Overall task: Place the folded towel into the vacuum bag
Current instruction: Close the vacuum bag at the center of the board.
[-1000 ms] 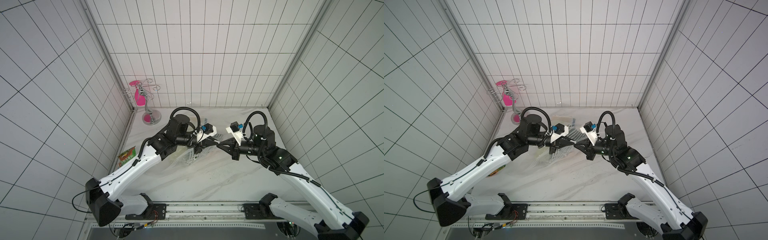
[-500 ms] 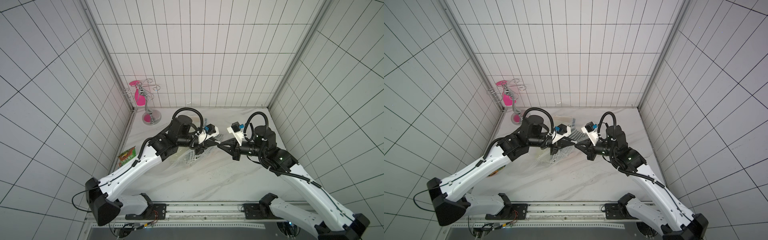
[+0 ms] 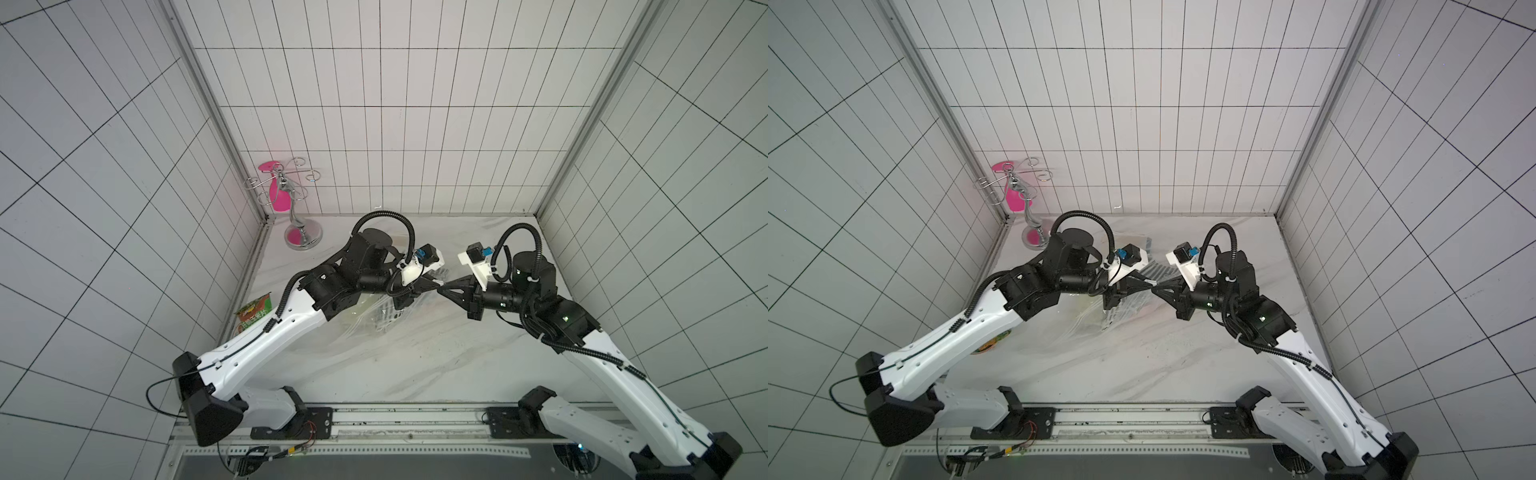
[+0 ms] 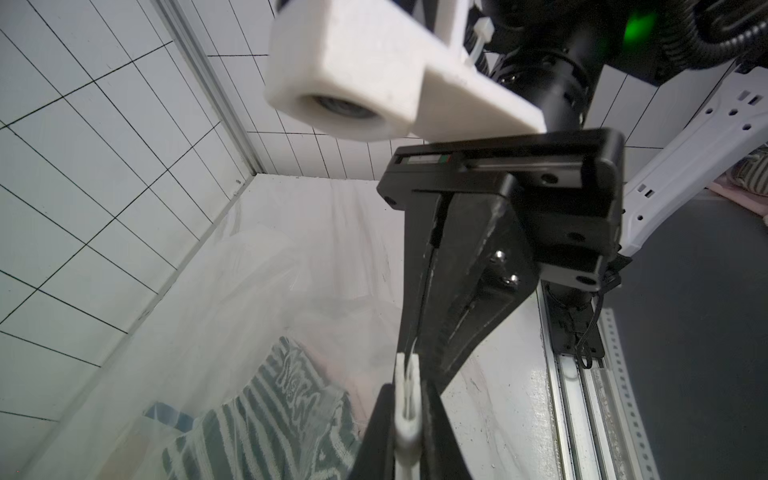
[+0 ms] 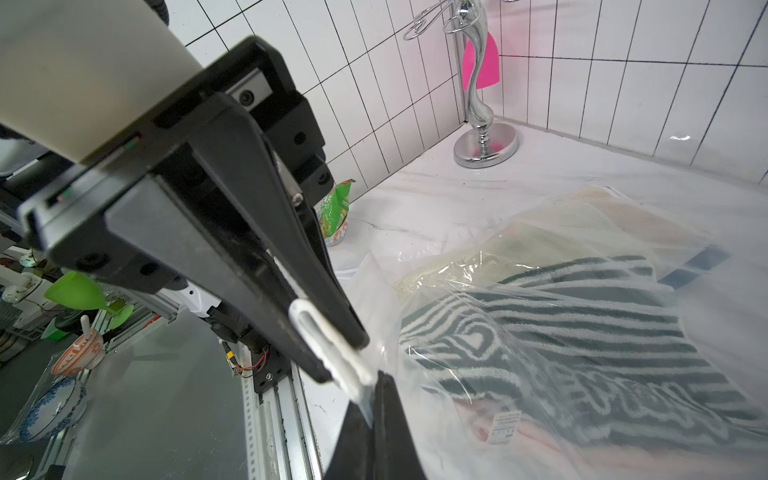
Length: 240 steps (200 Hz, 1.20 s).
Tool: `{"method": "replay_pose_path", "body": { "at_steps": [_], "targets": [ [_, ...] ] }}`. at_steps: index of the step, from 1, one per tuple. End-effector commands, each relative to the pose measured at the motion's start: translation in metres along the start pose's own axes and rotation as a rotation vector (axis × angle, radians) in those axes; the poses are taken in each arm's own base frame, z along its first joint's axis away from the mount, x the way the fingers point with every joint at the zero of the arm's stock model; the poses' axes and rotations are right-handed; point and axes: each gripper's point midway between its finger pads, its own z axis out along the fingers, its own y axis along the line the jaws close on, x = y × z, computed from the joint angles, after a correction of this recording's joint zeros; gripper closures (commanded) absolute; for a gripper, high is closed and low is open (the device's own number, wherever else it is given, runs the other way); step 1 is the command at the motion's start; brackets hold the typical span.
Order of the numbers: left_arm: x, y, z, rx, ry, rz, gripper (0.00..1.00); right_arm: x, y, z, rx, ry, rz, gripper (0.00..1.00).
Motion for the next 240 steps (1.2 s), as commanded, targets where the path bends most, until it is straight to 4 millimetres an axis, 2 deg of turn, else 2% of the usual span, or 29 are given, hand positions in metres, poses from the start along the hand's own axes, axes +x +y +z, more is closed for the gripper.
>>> {"method": "replay_pose_path", "body": {
  "at_steps": [1,29,57,96,142,161,177,196,214,240],
  "targets": [
    [0.047,-0.013,0.007,0.030,0.198,-0.122,1.00,-0.055,0.018,-0.025,-0.001,-0.208,-0.126,1.00],
    [0.065,-0.013,0.006,0.023,0.286,-0.129,1.00,-0.062,0.026,-0.033,-0.011,-0.228,-0.160,1.00],
    [0.083,-0.007,-0.001,-0.012,0.395,-0.122,1.00,-0.054,0.022,-0.034,0.009,-0.184,-0.171,1.00],
    [0.080,-0.001,-0.016,-0.066,0.422,-0.108,1.00,-0.051,0.016,-0.038,0.040,-0.174,-0.161,1.00],
    [0.081,-0.006,-0.014,-0.057,0.435,-0.144,1.00,-0.059,0.020,-0.040,0.021,-0.191,-0.147,1.00],
    [0.070,-0.002,-0.014,-0.076,0.395,-0.139,1.00,-0.059,0.025,-0.035,-0.025,-0.201,-0.121,1.00],
    [0.050,0.003,-0.012,-0.098,0.316,-0.134,1.00,-0.052,0.024,-0.027,-0.037,-0.184,-0.104,1.00],
    [0.032,-0.001,-0.007,-0.067,0.254,-0.125,1.00,-0.041,0.029,-0.016,-0.037,-0.128,-0.121,1.00],
    [0.028,-0.006,0.000,-0.041,0.248,-0.115,1.00,-0.034,0.032,-0.009,-0.038,-0.095,-0.133,1.00],
    [0.033,-0.007,0.007,-0.023,0.276,-0.102,1.00,-0.032,0.034,-0.007,-0.043,-0.087,-0.130,1.00]
  ]
}}
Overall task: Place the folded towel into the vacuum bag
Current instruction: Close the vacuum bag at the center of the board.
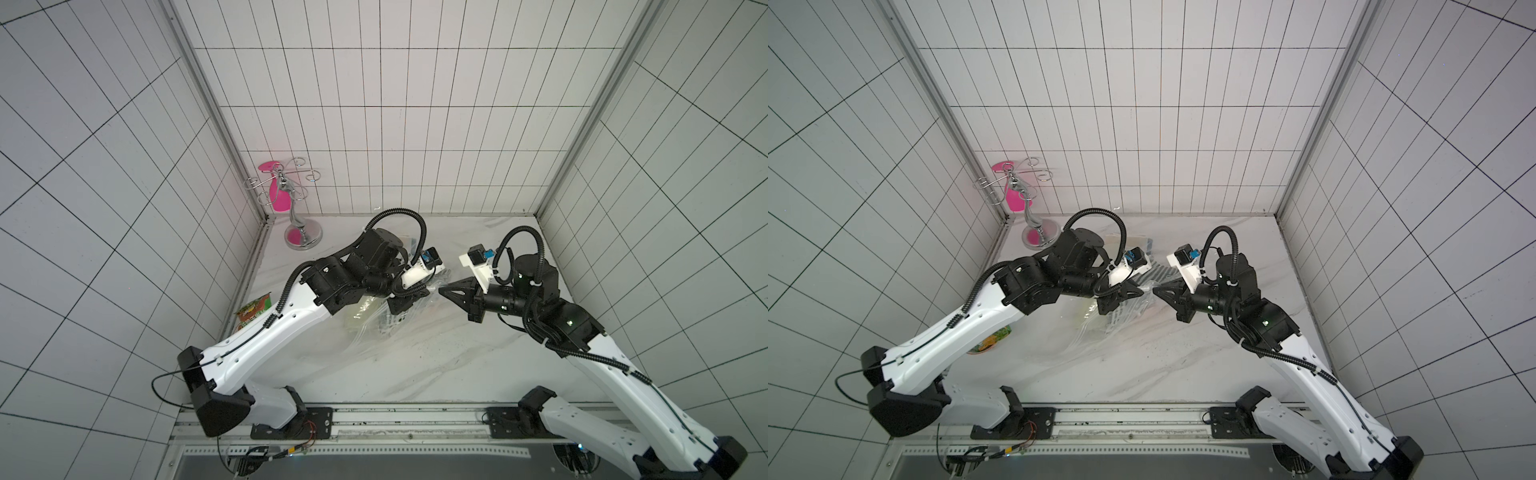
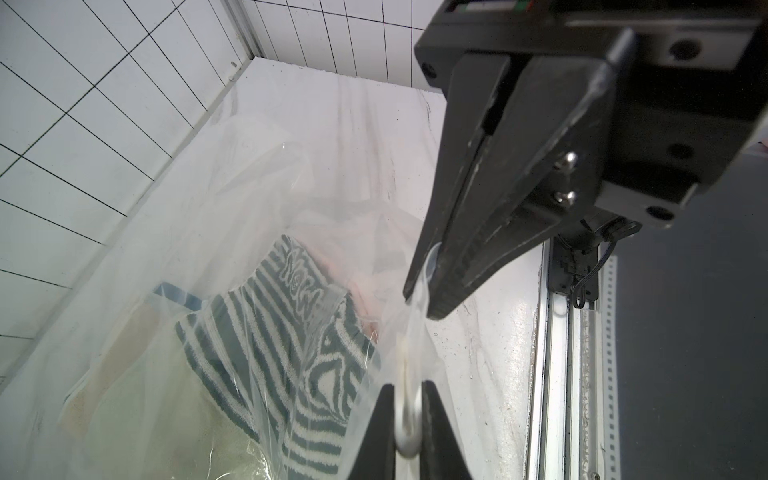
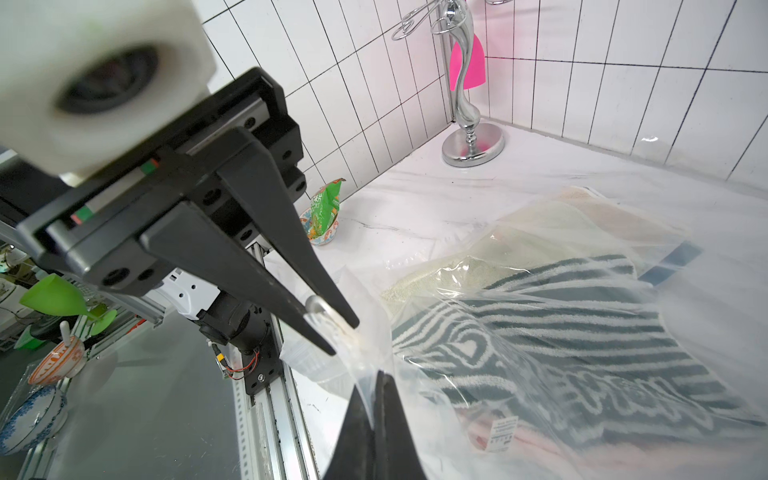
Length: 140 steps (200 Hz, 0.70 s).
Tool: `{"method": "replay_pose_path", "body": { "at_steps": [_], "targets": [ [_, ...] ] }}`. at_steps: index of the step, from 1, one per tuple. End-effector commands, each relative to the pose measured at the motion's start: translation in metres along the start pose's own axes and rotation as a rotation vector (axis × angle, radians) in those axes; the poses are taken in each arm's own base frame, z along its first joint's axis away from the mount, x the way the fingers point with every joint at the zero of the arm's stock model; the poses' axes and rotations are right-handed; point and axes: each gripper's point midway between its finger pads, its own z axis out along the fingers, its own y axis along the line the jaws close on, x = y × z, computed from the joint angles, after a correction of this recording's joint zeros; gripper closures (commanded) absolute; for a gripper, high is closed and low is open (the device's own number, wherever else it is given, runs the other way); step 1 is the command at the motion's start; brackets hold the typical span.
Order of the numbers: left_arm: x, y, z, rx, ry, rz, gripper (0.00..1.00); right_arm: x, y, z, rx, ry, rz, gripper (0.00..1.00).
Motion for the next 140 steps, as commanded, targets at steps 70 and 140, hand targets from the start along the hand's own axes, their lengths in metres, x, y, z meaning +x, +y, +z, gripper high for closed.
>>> {"method": "replay_pose_path", "body": {
  "at_steps": [70,140],
  "targets": [
    [-0.008,0.009,-0.007,-0.007,-0.127,-0.097,0.59,-0.041,0.029,-0.008,-0.077,-0.128,-0.089,1.00],
    [0.043,0.013,-0.006,-0.077,-0.053,-0.089,0.87,-0.043,0.031,-0.015,-0.074,-0.123,-0.093,1.00]
  ]
}}
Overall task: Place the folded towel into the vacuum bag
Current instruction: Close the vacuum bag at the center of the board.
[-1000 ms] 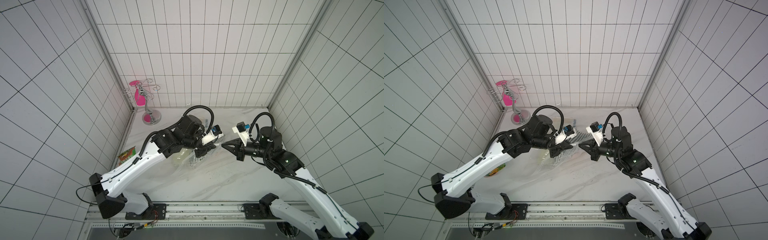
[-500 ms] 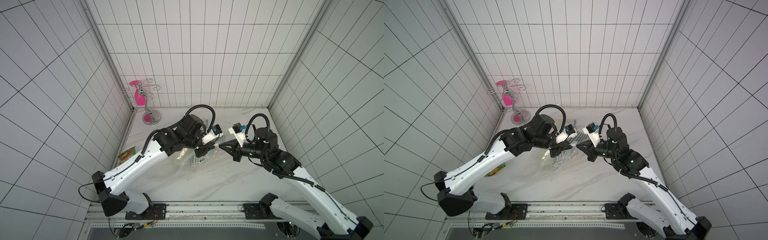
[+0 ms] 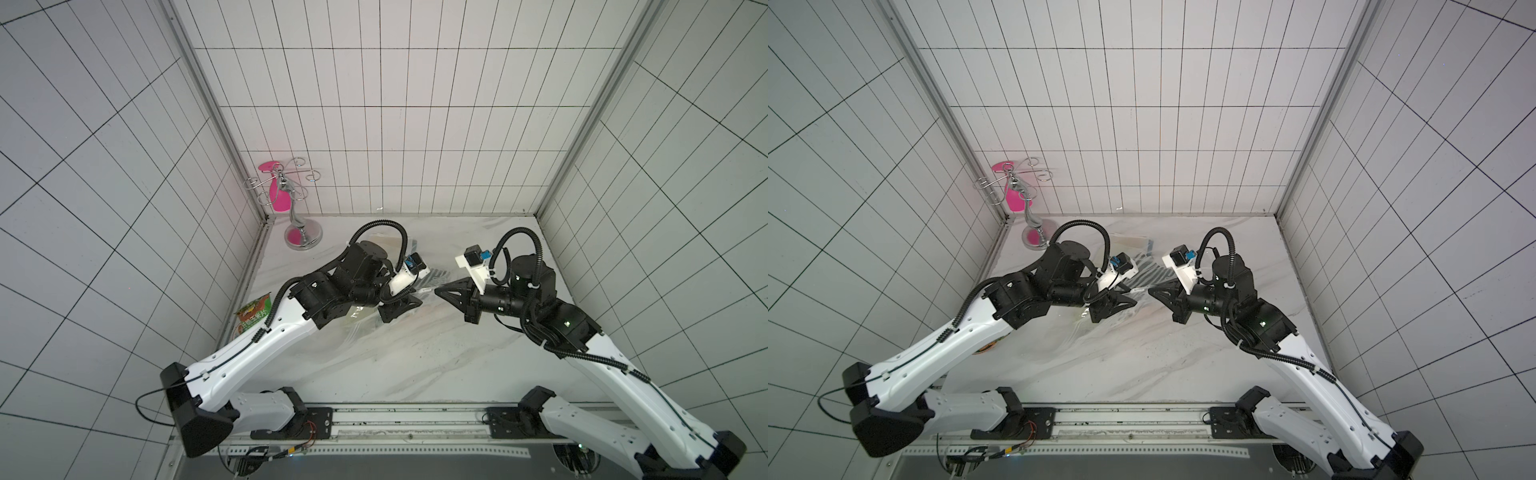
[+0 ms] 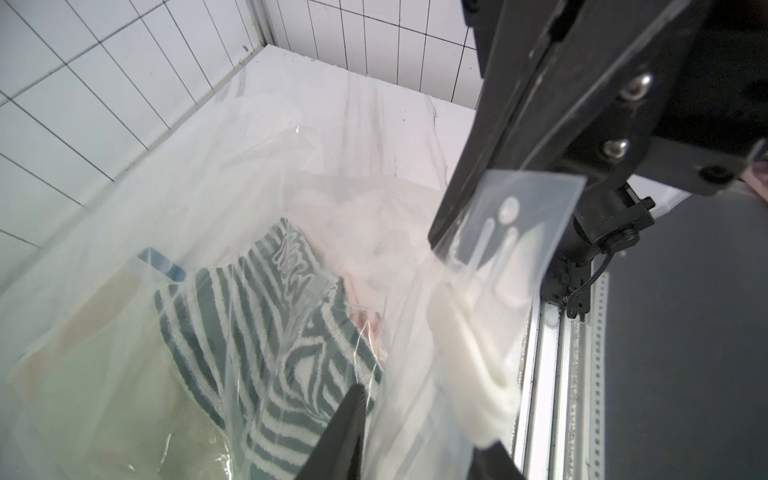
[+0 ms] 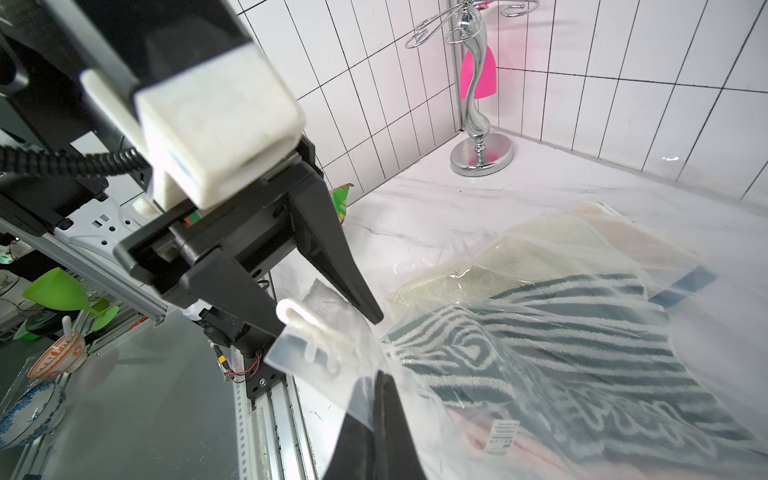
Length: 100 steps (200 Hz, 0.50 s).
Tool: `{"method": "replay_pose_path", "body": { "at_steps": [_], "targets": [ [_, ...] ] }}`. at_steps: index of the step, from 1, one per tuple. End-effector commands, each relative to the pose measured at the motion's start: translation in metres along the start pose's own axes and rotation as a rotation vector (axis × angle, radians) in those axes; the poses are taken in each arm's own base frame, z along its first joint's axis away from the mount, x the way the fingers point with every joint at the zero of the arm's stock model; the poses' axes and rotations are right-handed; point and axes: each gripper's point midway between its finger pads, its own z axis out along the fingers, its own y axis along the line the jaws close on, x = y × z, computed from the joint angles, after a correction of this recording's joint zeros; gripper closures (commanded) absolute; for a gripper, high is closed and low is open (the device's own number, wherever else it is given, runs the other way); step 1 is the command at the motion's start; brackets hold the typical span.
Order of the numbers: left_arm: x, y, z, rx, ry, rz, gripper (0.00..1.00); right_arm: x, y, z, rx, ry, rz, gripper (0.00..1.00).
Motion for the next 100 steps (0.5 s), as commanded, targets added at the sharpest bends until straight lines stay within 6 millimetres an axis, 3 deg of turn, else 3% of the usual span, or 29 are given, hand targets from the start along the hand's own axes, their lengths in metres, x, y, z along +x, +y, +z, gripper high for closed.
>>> {"method": "replay_pose_path", "body": {
  "at_steps": [1,17,48,75,100],
  "targets": [
    [0.009,0.009,-0.001,-0.056,0.002,0.018,0.88,-0.038,0.022,-0.017,-0.049,-0.100,-0.074,1.00],
    [0.007,0.010,-0.004,-0.070,-0.039,0.064,1.00,-0.033,0.024,-0.019,-0.078,-0.079,-0.079,1.00],
    [0.008,0.012,-0.003,-0.092,-0.085,0.194,1.00,-0.017,0.033,-0.018,-0.155,0.004,-0.073,1.00],
    [0.004,0.008,-0.005,-0.063,-0.072,0.243,1.00,0.002,0.032,-0.020,-0.133,0.121,-0.105,0.82],
    [0.005,-0.001,-0.005,-0.008,-0.059,0.259,1.00,-0.001,0.033,-0.022,-0.116,0.141,-0.135,0.69]
  ]
}}
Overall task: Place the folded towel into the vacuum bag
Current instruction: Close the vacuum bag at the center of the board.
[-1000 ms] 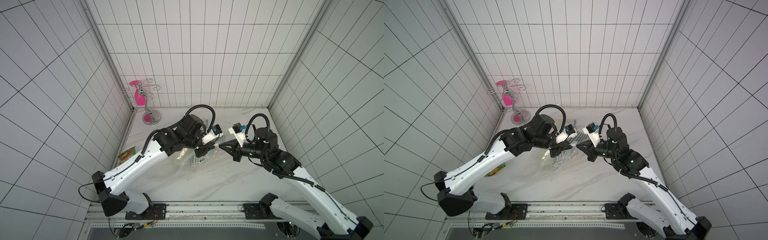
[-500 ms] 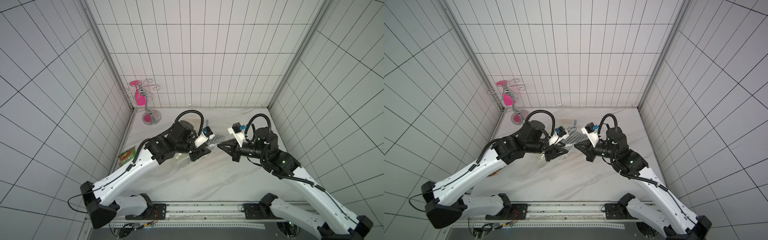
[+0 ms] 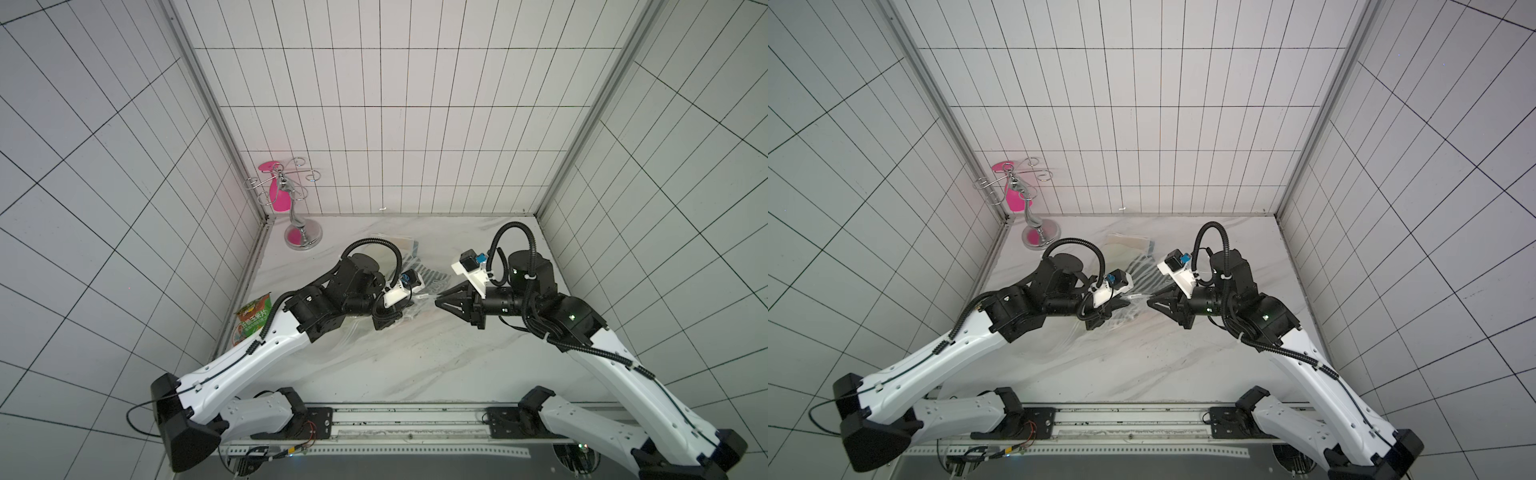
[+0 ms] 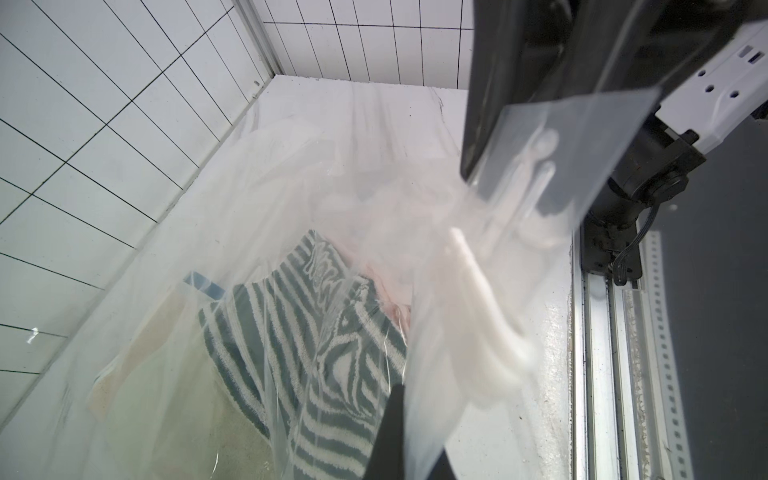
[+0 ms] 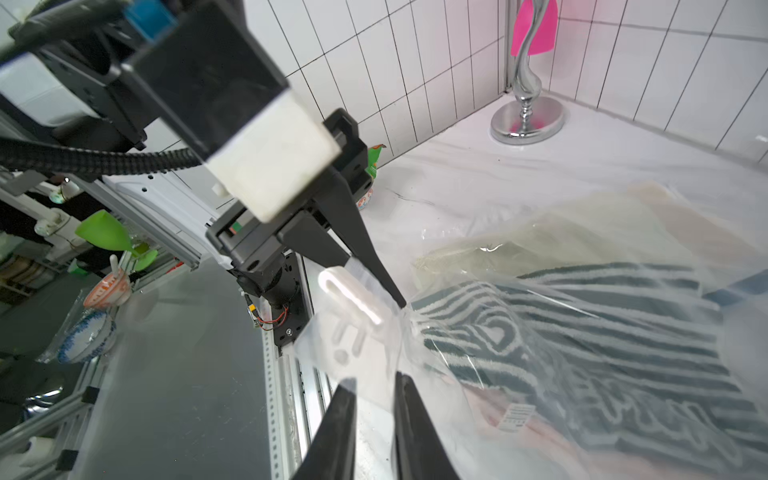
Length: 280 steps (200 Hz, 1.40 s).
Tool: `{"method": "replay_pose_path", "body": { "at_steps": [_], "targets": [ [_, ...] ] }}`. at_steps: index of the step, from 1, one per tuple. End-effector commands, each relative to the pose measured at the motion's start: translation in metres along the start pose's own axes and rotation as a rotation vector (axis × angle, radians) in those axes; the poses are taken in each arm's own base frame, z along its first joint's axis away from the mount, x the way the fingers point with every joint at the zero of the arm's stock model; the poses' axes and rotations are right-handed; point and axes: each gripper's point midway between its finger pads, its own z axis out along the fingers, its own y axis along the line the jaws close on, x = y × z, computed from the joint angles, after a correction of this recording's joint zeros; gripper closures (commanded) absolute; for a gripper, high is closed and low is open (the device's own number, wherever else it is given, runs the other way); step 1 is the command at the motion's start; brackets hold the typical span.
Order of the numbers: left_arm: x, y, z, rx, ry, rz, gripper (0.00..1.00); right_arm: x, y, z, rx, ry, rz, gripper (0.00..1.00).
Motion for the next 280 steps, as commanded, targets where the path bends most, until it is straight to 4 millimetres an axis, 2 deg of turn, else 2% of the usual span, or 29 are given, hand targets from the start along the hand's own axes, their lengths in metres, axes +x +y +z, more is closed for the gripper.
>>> {"method": "replay_pose_path", "body": {
  "at_steps": [1,69,79,100,109,118,138,162,176,196,219,224,235,253,269,280],
  "targets": [
    [-0.013,-0.001,-0.006,0.023,-0.026,0.062,1.00,-0.009,0.014,-0.011,-0.018,0.020,-0.082,0.69],
    [-0.015,-0.006,-0.010,0.042,-0.029,0.059,1.00,-0.015,0.011,0.004,0.009,0.080,-0.148,0.67],
    [-0.016,-0.005,-0.009,0.041,-0.029,0.057,1.00,-0.015,0.009,0.006,0.013,0.083,-0.151,0.70],
    [-0.016,-0.005,-0.009,0.043,-0.029,0.056,1.00,-0.018,0.007,0.007,0.025,0.076,-0.154,0.87],
    [-0.014,-0.005,-0.008,0.045,-0.025,0.053,1.00,-0.022,0.009,0.006,0.023,0.057,-0.151,0.89],
    [-0.013,-0.006,-0.006,0.048,-0.019,0.050,1.00,-0.027,0.011,0.004,0.015,0.033,-0.147,0.88],
    [-0.013,-0.006,-0.007,0.048,-0.020,0.049,1.00,-0.032,0.018,0.003,-0.012,0.015,-0.139,0.75],
    [-0.015,-0.006,-0.006,0.053,-0.022,0.045,1.00,-0.030,0.016,0.004,-0.006,0.019,-0.144,0.74],
    [-0.014,-0.006,-0.006,0.053,-0.021,0.044,1.00,-0.031,0.017,0.004,-0.015,0.019,-0.148,0.79],
    [-0.015,-0.005,-0.005,0.051,-0.022,0.031,1.00,-0.032,0.018,0.007,-0.032,0.014,-0.149,1.00],
    [-0.018,0.005,-0.009,-0.002,-0.034,-0.012,1.00,-0.033,0.022,0.008,-0.055,0.000,-0.142,1.00],
    [-0.019,0.006,-0.011,-0.003,-0.041,-0.028,0.96,-0.033,0.022,0.007,-0.055,-0.003,-0.141,1.00],
    [-0.023,0.006,-0.018,0.020,-0.068,-0.073,0.81,-0.032,0.022,0.006,-0.054,-0.002,-0.135,1.00],
    [-0.034,-0.005,-0.030,0.097,-0.146,-0.098,0.58,-0.029,0.024,0.006,-0.065,0.002,-0.123,1.00],
    [-0.047,-0.013,-0.037,0.140,-0.210,-0.105,0.47,-0.028,0.026,0.007,-0.080,0.004,-0.113,1.00],
    [-0.054,-0.016,-0.039,0.165,-0.236,-0.108,0.45,-0.027,0.025,0.008,-0.080,0.006,-0.111,1.00]
  ]
}}
